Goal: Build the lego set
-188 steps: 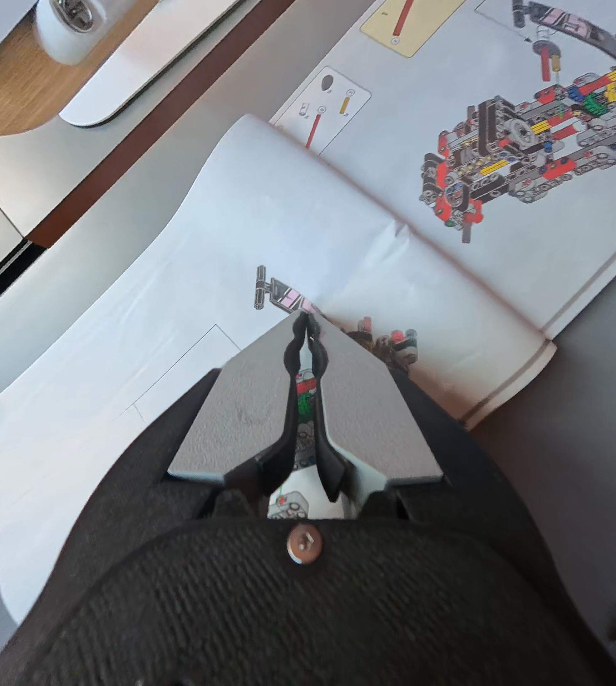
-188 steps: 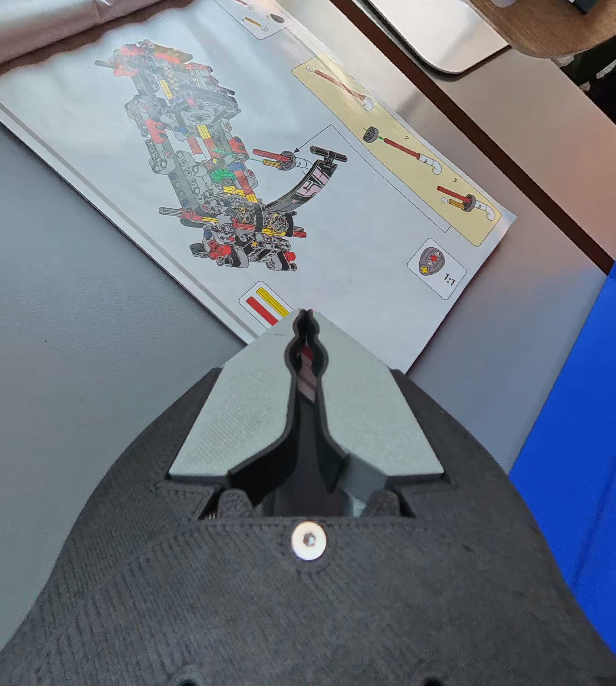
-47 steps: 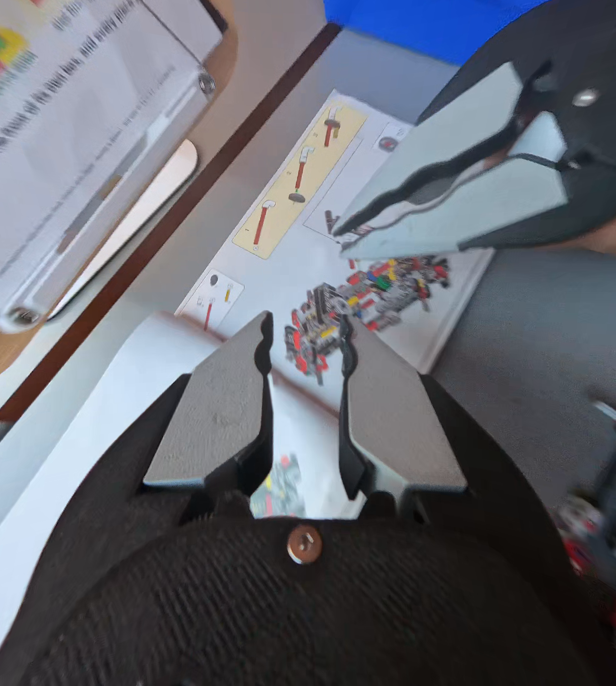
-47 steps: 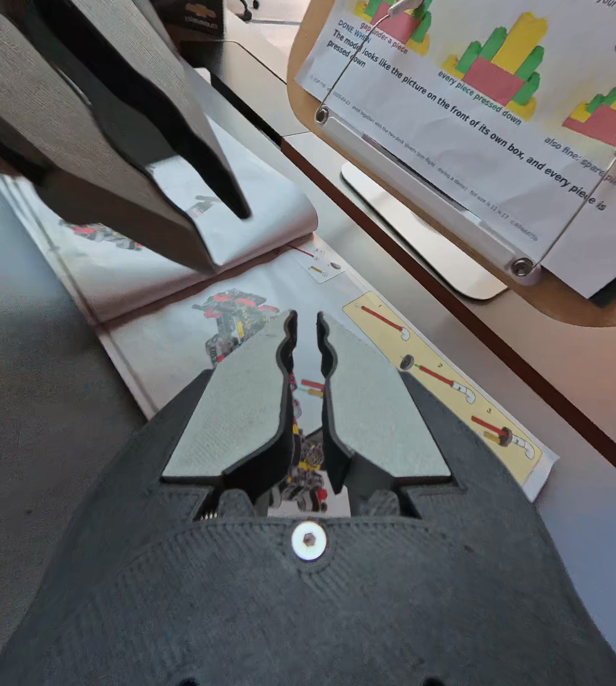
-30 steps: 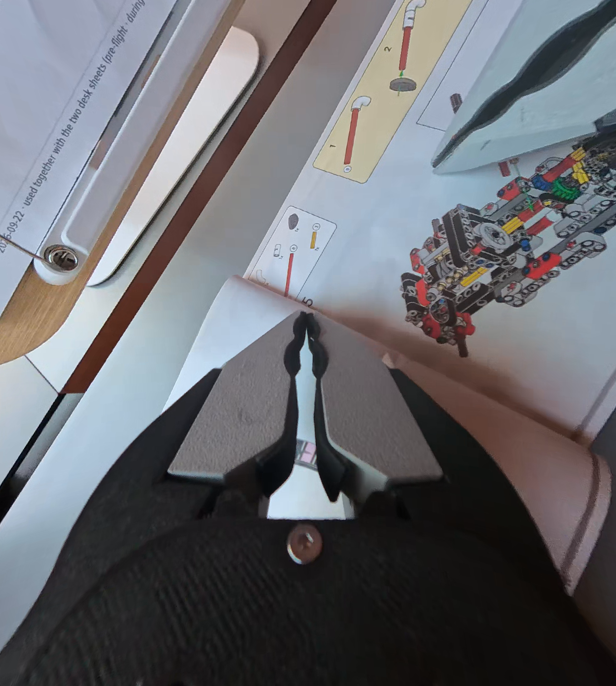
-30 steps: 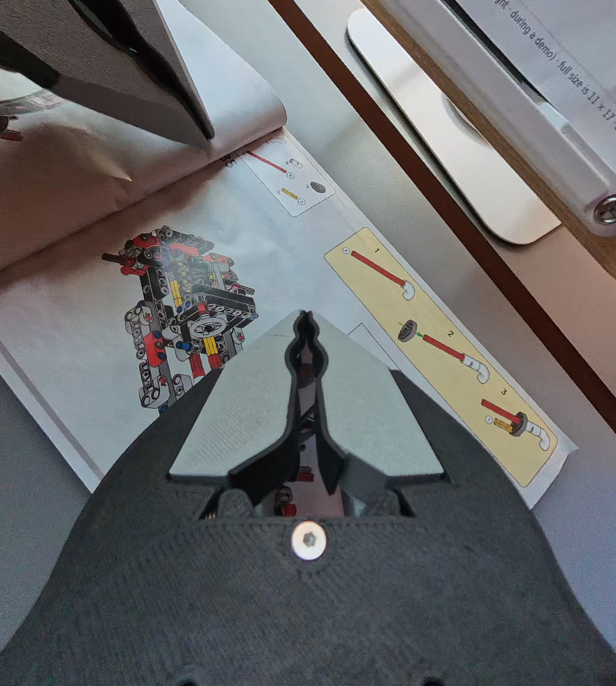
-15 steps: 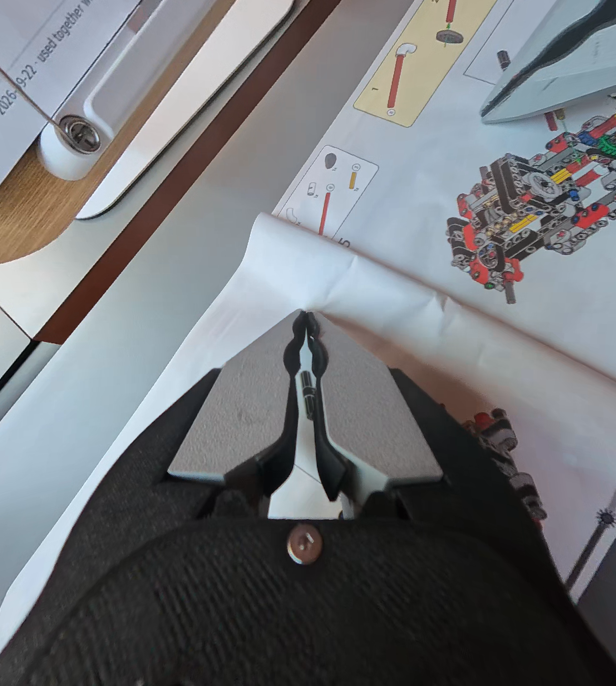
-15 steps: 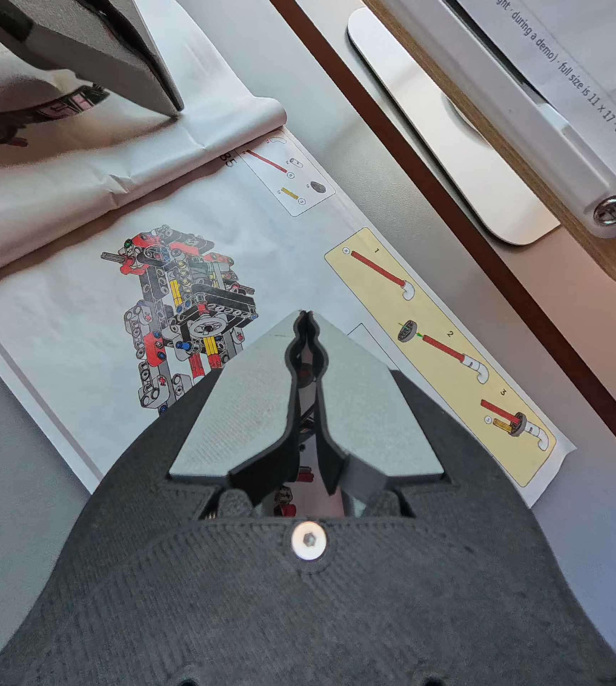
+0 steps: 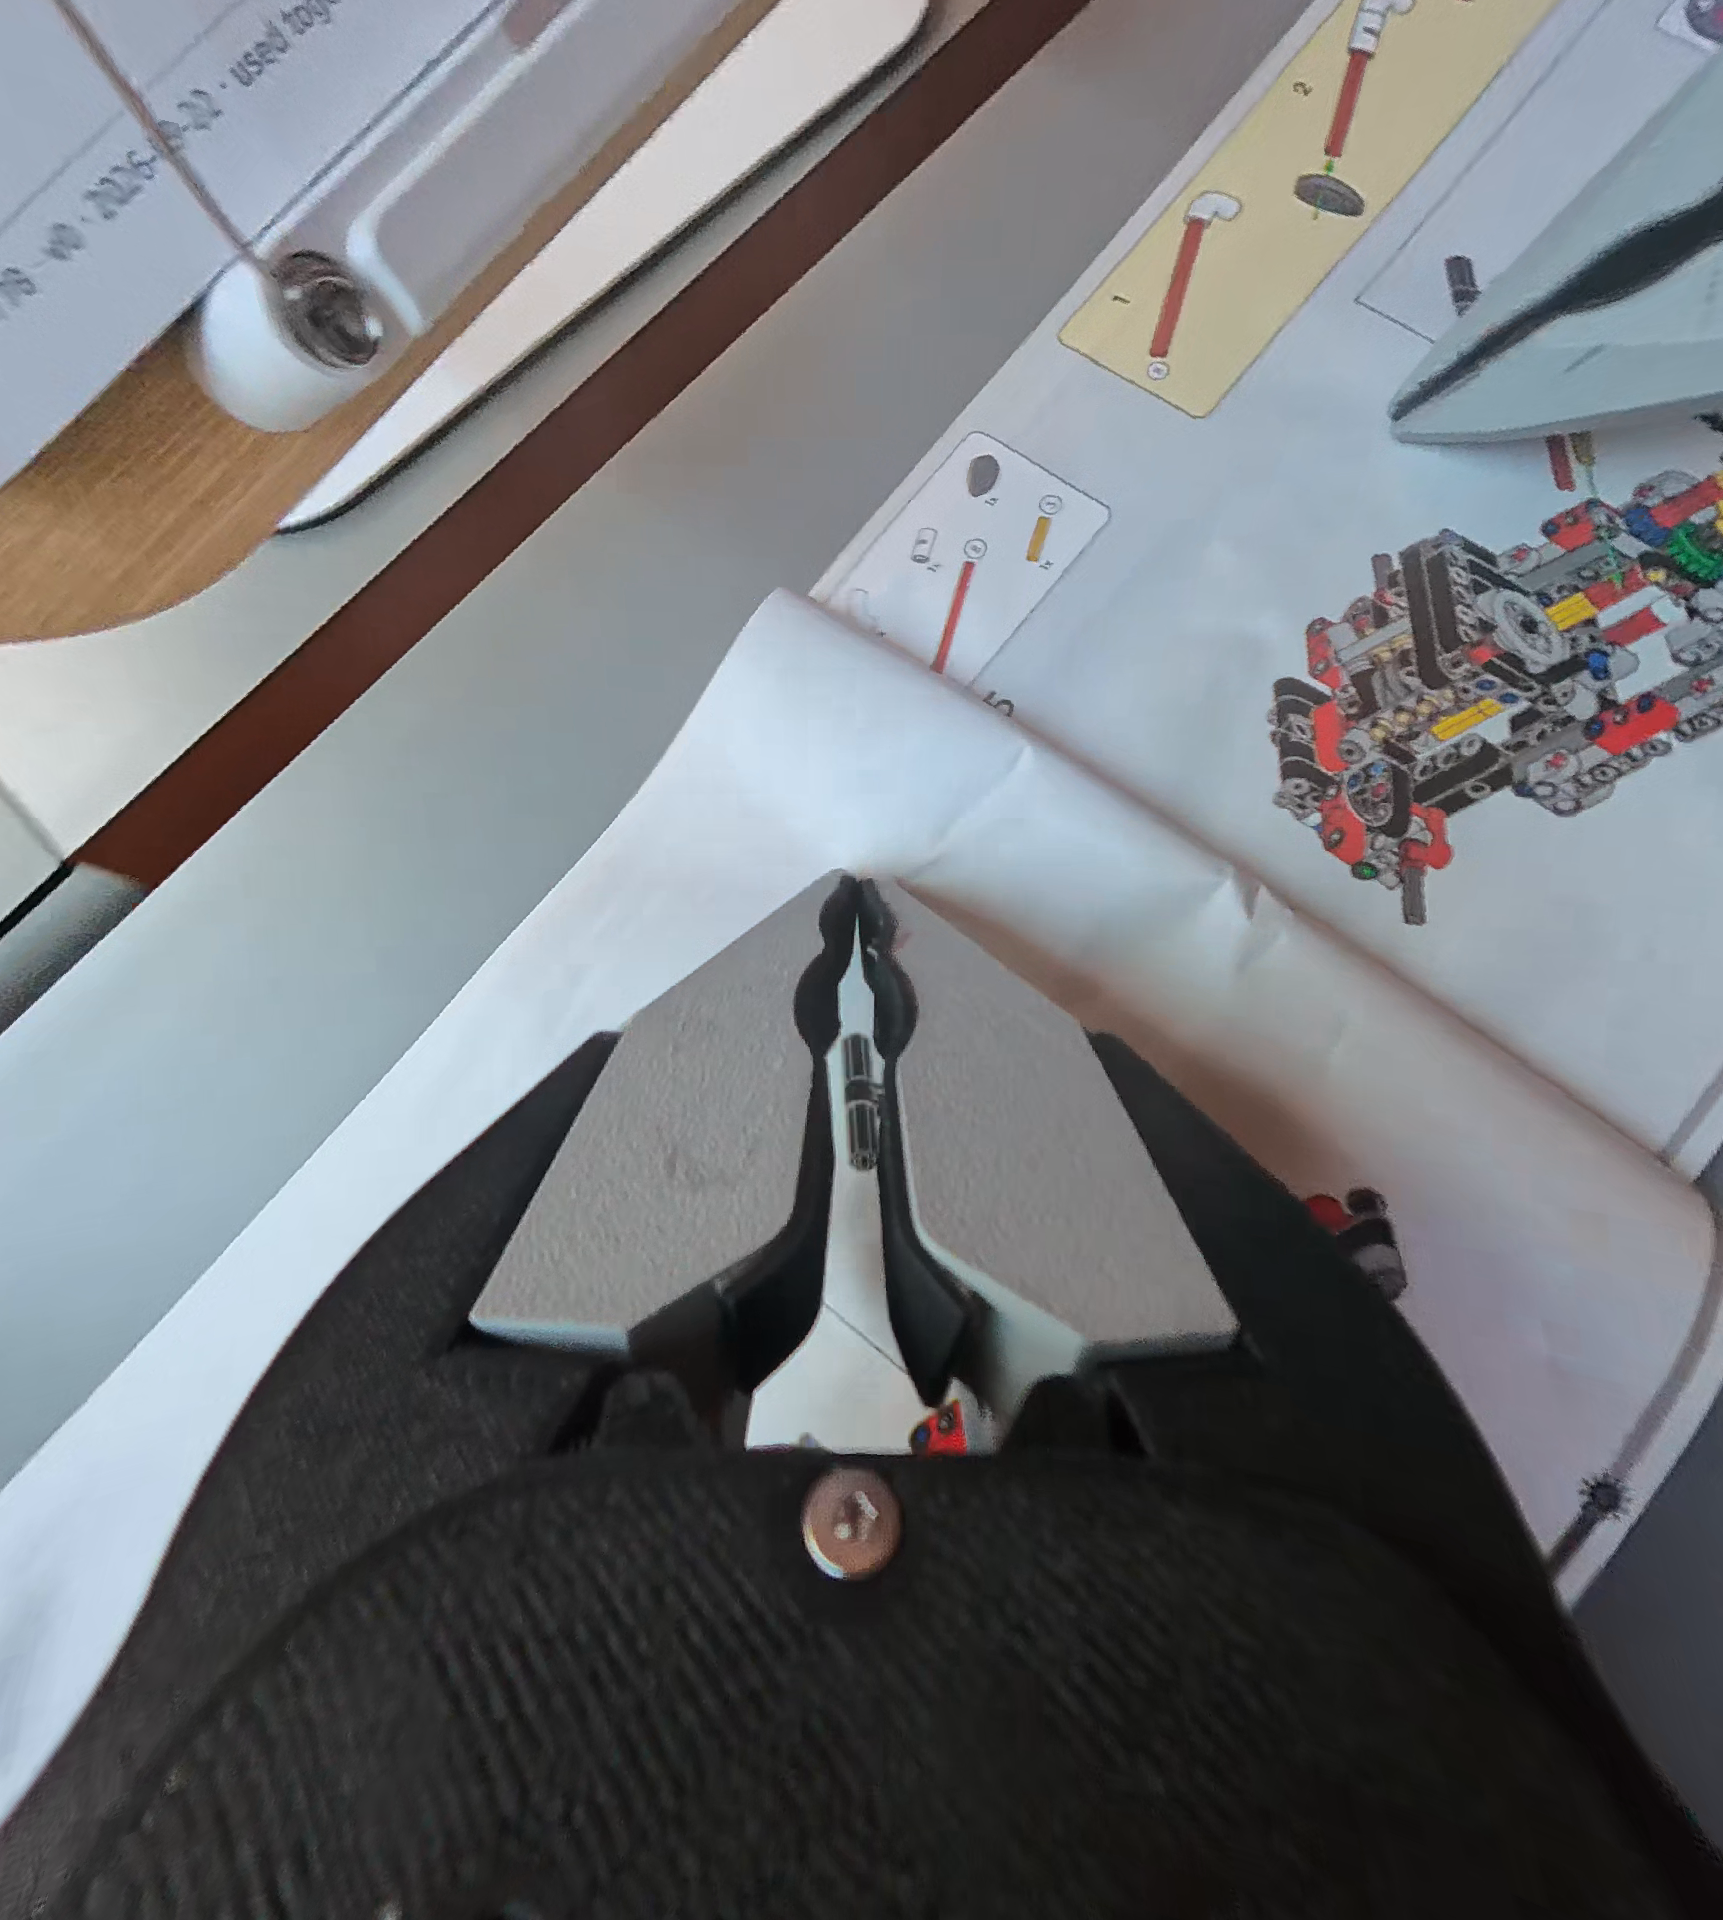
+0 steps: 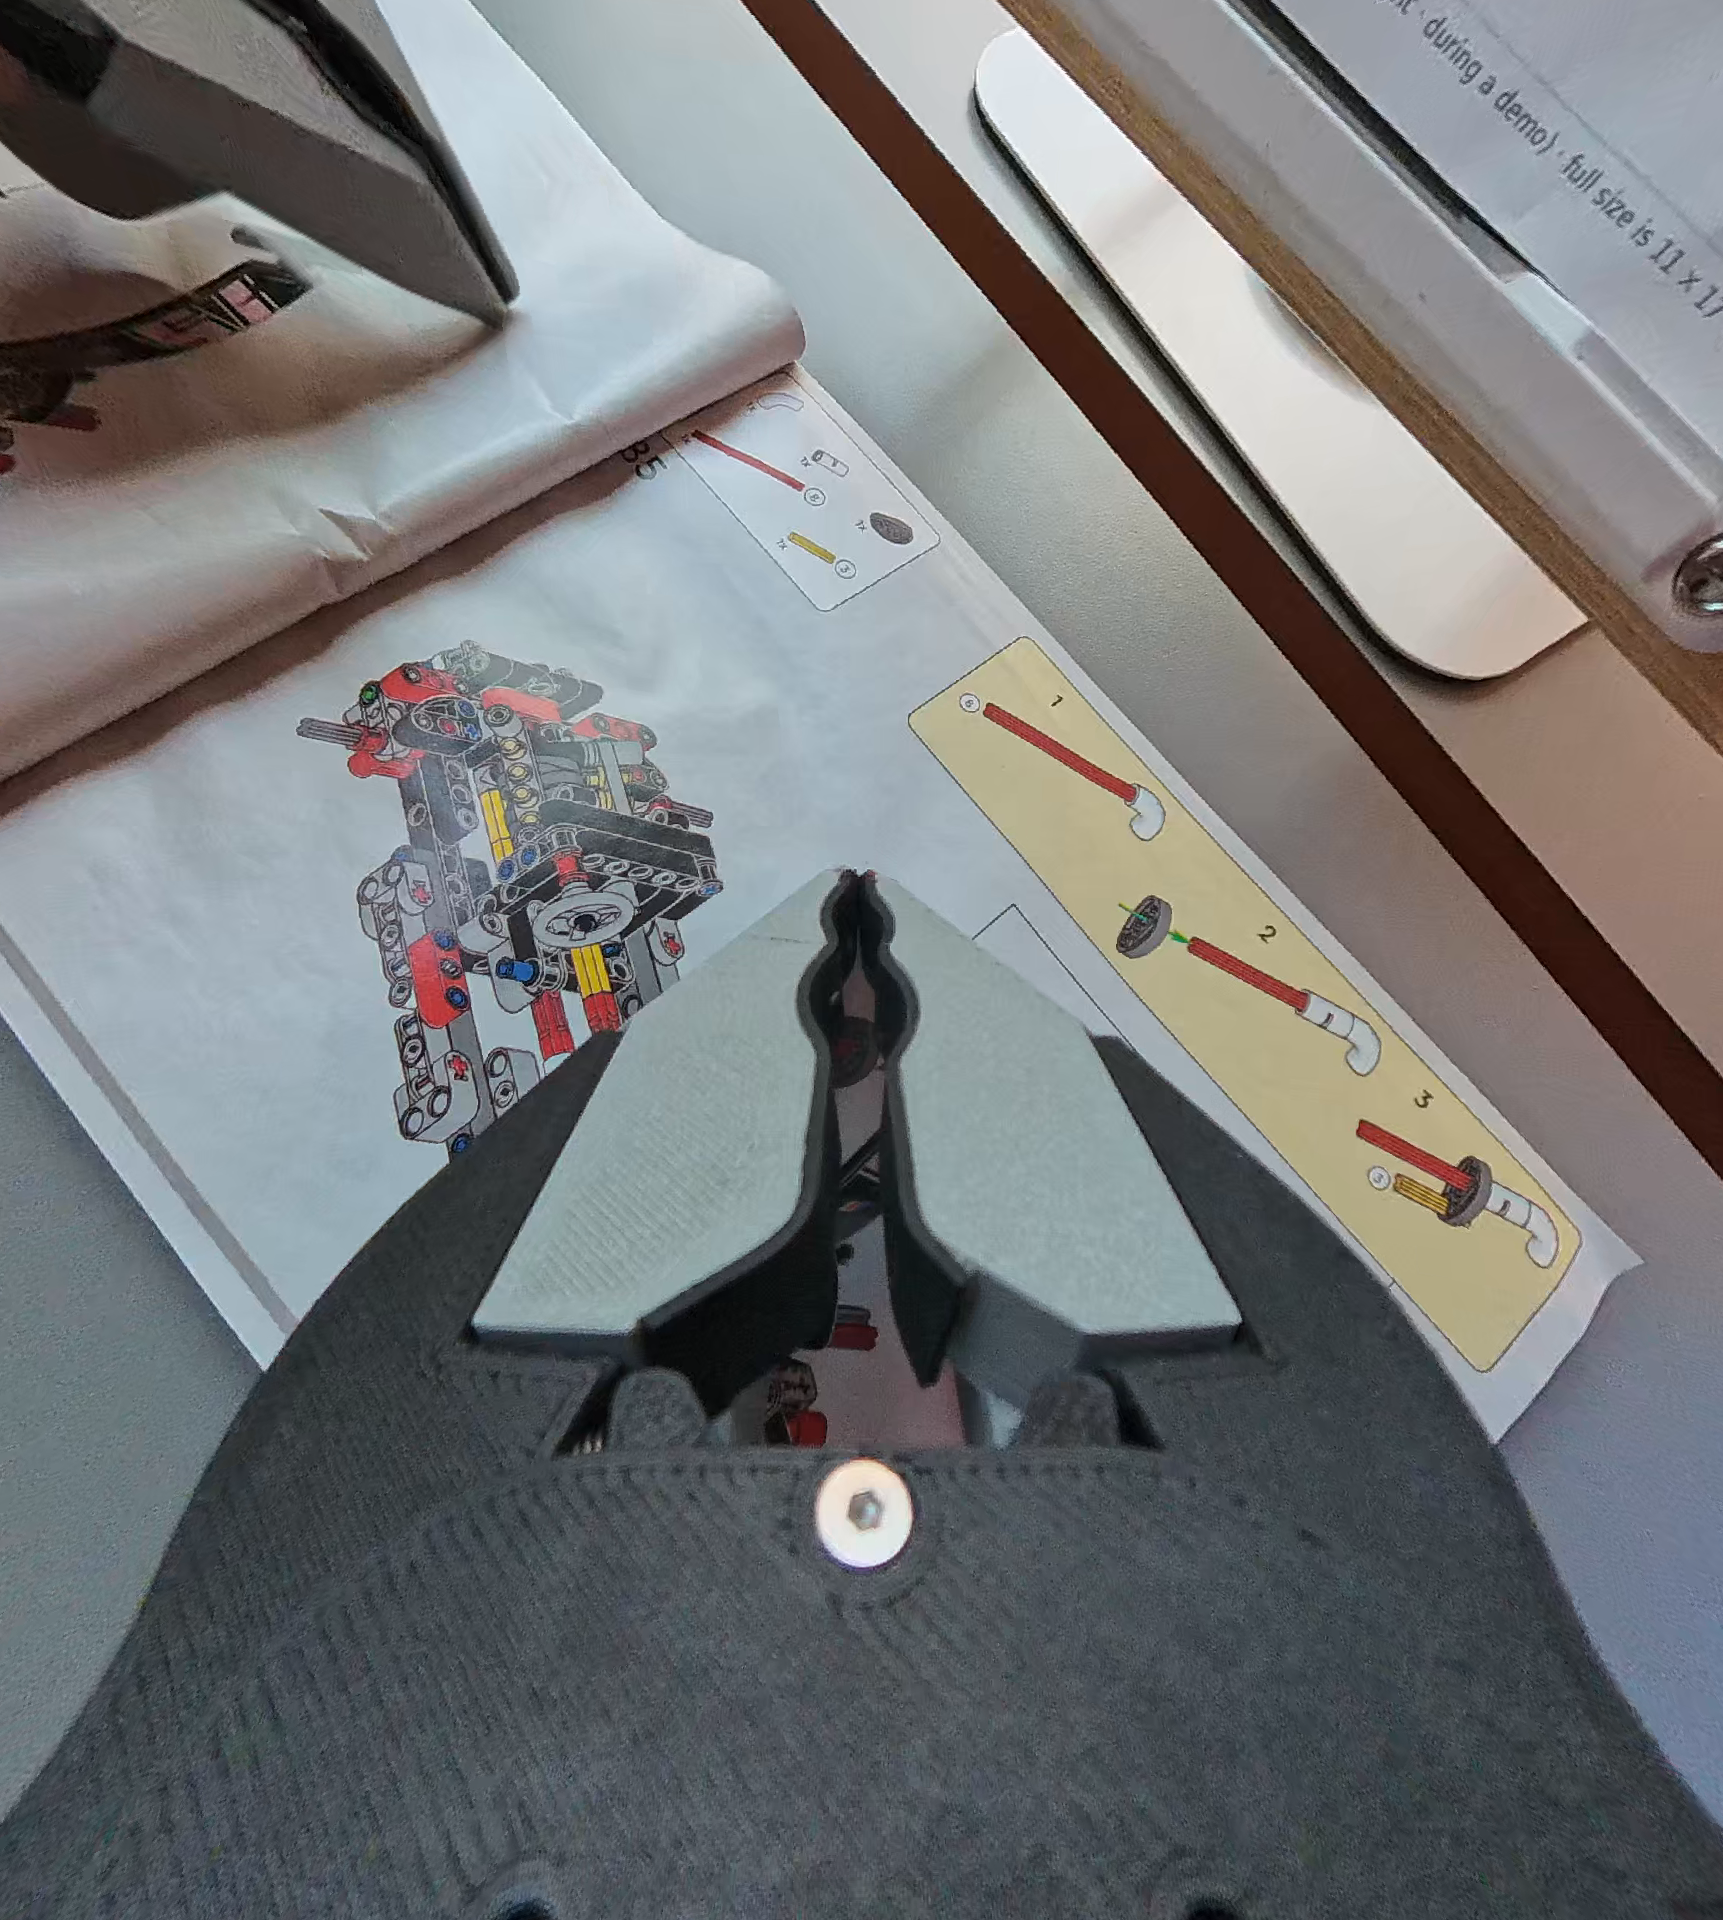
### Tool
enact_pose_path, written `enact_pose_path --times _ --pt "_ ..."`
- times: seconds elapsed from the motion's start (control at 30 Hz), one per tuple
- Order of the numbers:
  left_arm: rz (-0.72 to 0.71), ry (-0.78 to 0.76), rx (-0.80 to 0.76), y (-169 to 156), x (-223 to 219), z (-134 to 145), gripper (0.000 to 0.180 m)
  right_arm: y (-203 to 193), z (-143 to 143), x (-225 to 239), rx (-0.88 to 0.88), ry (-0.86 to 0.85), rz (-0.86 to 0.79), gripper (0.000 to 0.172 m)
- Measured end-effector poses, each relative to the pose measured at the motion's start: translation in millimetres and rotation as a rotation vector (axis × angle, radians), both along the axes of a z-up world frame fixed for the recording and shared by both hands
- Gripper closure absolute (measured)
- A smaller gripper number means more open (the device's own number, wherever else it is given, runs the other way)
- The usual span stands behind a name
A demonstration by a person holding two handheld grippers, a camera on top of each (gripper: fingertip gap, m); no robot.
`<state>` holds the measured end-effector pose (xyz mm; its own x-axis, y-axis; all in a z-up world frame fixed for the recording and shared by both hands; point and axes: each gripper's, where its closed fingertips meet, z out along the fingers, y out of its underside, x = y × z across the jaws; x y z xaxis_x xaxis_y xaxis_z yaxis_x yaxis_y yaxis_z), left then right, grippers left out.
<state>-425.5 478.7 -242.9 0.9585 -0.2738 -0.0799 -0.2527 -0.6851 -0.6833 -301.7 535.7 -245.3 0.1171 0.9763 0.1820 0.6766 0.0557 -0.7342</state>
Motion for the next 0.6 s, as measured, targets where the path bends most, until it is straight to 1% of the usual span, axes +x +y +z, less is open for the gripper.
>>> enact_pose_path --times 0.07,0.1,0.2,0.23,0.27,0.3,0.33,0.4,0.5,0.53,0.6 --pt "0.09 -0.007 -0.025 -6.0 0.5 10.8 0.18 -0.8 0.2 0.0 0.007 0.0 0.007 0.172" --pt "0.099 -0.021 -0.016 -11.3 8.7 22.3 0.18 -1.3 0.5 0.0 0.01 0.0 0.01 0.172" --pt "0.1 -0.076 0.139 -37.1 45.8 70.8 0.18 -2.9 1.0 0.1 0.03 -0.001 0.021 0.172" --pt "0.08 -0.087 0.167 -52.9 59.4 82.3 0.18 -3.2 1.2 0.1 0.042 -0.002 0.022 0.172" --pt "0.062 -0.094 0.178 -71.9 69.8 90.9 0.172 -3.2 1.2 0.2 0.059 -0.004 0.022 0.172" --pt "0.051 -0.099 0.17 -94.5 74.5 96.8 0.164 -3.3 1.2 0.2 0.081 -0.008 0.022 0.172" --pt "0.041 -0.095 0.15 -120.4 72.7 101.0 0.163 -3.3 1.2 0.1 0.105 -0.012 0.023 0.172" --pt "0.079 -0.047 0.109 -176.1 42.1 105.5 0.161 -3.5 1.4 0.1 0.16 -0.02 0.023 0.172" --pt "0.237 0.073 -0.009 -262.8 -45.5 95.4 0.16 -3.7 1.6 -0.1 0.232 -0.031 0.024 0.172" --pt "0.264 0.064 -0.051 -287.4 -67.2 88.6 0.162 -3.8 1.6 -0.2 0.248 -0.033 0.024 0.172" --pt "0.275 -0.034 -0.137 -322.8 -90.3 69.8 0.167 -3.8 1.7 -0.3 0.262 -0.035 0.024 0.172"
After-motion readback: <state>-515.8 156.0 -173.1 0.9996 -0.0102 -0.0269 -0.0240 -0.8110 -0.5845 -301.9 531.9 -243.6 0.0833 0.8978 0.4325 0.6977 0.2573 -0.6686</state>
